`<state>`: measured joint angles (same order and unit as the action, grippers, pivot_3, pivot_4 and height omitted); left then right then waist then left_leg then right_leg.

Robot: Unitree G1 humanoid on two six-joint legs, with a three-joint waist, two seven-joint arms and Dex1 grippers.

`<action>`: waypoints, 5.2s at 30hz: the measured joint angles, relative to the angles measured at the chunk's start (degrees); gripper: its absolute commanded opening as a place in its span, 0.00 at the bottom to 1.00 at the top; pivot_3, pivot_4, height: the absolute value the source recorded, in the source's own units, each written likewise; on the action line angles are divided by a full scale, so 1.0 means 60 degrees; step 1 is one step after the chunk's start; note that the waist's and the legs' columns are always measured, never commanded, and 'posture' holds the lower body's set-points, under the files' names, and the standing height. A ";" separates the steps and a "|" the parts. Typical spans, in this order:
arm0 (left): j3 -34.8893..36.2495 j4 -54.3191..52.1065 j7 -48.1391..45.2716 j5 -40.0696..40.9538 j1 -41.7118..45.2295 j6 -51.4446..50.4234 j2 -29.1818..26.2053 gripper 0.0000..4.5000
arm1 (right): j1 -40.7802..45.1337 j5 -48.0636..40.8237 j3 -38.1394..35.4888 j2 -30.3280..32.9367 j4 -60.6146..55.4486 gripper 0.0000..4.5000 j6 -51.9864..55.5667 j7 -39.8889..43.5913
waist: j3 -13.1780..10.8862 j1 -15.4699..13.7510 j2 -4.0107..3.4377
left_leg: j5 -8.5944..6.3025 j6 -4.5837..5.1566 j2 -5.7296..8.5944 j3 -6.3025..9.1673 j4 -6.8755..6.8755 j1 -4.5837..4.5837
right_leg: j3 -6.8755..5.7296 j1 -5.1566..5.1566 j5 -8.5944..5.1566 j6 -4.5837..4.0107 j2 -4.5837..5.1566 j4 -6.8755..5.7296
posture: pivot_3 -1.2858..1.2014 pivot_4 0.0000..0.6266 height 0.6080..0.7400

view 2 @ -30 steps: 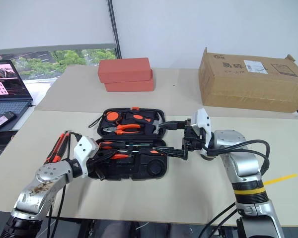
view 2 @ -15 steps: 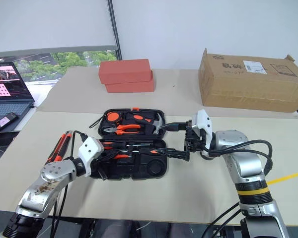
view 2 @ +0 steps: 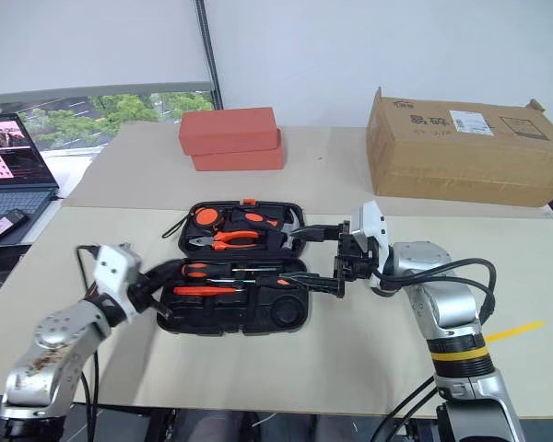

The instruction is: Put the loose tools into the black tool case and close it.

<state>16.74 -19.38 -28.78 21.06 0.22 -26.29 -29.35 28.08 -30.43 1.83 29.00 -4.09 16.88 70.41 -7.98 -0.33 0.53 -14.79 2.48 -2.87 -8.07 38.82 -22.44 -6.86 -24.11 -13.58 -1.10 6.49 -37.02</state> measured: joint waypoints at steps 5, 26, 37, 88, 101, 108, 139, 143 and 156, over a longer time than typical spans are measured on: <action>0.1205 0.0257 0.1215 -0.0055 -0.0147 -0.1183 -0.0079 0.62 | 0.0307 0.0015 0.0110 -0.0085 0.0487 1.00 -0.0078 0.0324 | -0.0007 -0.0005 0.0013 | -0.0002 0.0002 0.0002 0.0001 -0.0006 0.0000 | -0.0009 0.0001 -0.0001 0.0003 -0.0003 0.0004 | 0.52 0.24 0.78; 0.1530 0.1617 0.1511 0.0106 0.0009 -0.3195 -0.0731 0.68 | 0.0637 0.0058 0.0347 -0.0159 0.0618 1.00 -0.0064 0.0442 | -0.0015 -0.0022 0.0025 | 0.0005 -0.0018 -0.0004 0.0005 -0.0016 0.0001 | -0.0006 -0.0010 0.0000 -0.0001 0.0026 0.0001 | 0.52 0.24 0.78; 0.1542 0.2430 0.0148 0.0301 0.1074 -0.0683 -0.0968 0.40 | 0.0632 0.0046 0.0344 -0.0075 0.0559 1.00 -0.0062 0.0344 | -0.0024 -0.0049 0.0041 | 0.0032 -0.0066 -0.0001 0.0005 -0.0018 -0.0023 | -0.0024 -0.0018 0.0001 -0.0003 0.0045 0.0018 | 0.52 0.24 0.78; -0.4412 0.5377 -0.9264 -0.1780 0.4075 0.6433 -0.2607 0.98 | -0.1646 -0.0228 -0.0084 0.1468 -0.0924 1.00 -0.0066 0.0456 | -0.0024 0.0021 0.0033 | -0.0004 -0.0003 -0.0001 -0.0012 0.0006 -0.0036 | -0.0012 -0.0022 -0.0009 0.0014 -0.0043 0.0021 | 0.52 0.24 0.78; -0.3562 0.3700 -1.0343 0.1078 0.3883 0.3123 -0.3532 0.98 | -0.1644 -0.0189 -0.0041 0.1442 -0.0919 1.00 -0.0067 0.0331 | -0.0024 0.0077 0.0034 | 0.0015 -0.0034 -0.0001 -0.0009 0.0008 -0.0034 | -0.0008 -0.0022 -0.0028 0.0046 -0.0047 0.0009 | 0.52 0.24 0.78; -0.3437 0.3502 -0.9409 0.1007 0.4152 0.2731 -0.2693 0.82 | -0.1642 -0.0056 -0.0024 0.1382 -0.0903 1.00 -0.0131 0.0338 | -0.0025 -0.0055 0.0034 | 0.0002 -0.0012 0.0004 -0.0002 0.0019 -0.0027 | -0.0010 -0.0006 -0.0030 0.0051 -0.0044 0.0004 | 0.52 0.24 0.78; -0.4915 0.5992 -0.9301 -0.1663 0.4552 0.7213 -0.1094 0.01 | -0.1586 0.0067 -0.0018 0.1291 -0.0741 1.00 -0.0365 0.0312 | -0.0021 -0.0033 0.0030 | 0.0001 -0.0009 0.0002 -0.0010 0.0021 0.0001 | -0.0004 0.0011 -0.0010 0.0016 -0.0047 -0.0002 | 0.52 0.24 0.78; -0.4905 0.6366 -0.8882 -0.1979 0.4536 0.8570 -0.0734 0.01 | -0.1588 0.0070 -0.0018 0.1291 -0.0742 1.00 -0.0366 0.0289 | -0.0019 -0.0083 0.0026 | -0.0003 0.0002 0.0008 -0.0004 0.0027 0.0005 | -0.0013 0.0023 -0.0008 0.0015 -0.0031 -0.0006 | 0.52 0.24 0.78; -0.5193 0.7412 -0.6833 -0.3959 0.4610 1.3074 -0.0785 0.01 | -0.1614 0.0071 -0.0028 0.1289 -0.0735 1.00 -0.0367 0.0273 | 0.0082 -0.0124 -0.0140 | -0.0002 0.0015 0.0008 0.0000 0.0026 0.0094 | -0.0013 0.0109 -0.0009 0.0018 -0.0006 -0.0013 | 0.52 0.24 0.78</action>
<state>-14.42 25.09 -69.78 -2.70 27.89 52.15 -34.06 18.40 -30.00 1.66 36.74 -8.50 14.68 72.05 -7.49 -1.08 -0.32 -14.80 2.56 -2.82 -8.07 38.97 -21.87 -6.94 -23.46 -13.63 -0.99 6.46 -37.09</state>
